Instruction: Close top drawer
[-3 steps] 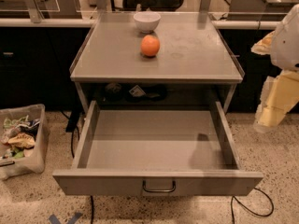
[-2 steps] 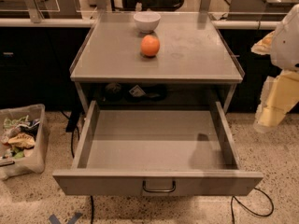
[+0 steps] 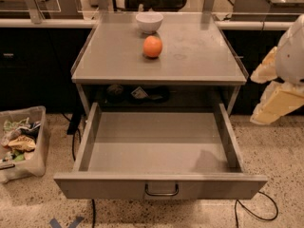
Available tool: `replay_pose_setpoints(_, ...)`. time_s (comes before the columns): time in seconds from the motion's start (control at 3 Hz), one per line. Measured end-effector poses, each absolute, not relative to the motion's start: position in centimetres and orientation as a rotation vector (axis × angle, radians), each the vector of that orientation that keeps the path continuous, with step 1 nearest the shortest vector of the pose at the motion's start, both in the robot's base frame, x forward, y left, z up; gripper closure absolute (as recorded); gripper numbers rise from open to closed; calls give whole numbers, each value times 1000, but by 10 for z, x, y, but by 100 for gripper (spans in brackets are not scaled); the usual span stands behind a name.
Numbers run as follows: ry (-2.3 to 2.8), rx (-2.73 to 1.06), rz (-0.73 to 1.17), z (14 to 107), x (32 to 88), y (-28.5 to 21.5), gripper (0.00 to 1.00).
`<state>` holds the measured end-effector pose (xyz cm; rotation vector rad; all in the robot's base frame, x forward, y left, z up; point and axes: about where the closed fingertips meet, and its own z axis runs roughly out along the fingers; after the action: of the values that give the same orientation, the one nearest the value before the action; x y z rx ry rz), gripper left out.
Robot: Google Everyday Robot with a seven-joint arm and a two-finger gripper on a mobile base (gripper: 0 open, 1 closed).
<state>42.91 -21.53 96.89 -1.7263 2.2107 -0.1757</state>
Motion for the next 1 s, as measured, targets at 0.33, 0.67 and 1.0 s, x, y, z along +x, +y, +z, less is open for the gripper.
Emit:
replay_pose_setpoints(0.33, 2193, -1708, -234, 942, 404, -217, 66)
replay_pose_setpoints(0.67, 2259, -1649, -268, 884, 383, -242, 89)
replay_pose_setpoints(1.0, 2397, -1536, -95, 814, 365, -273, 100)
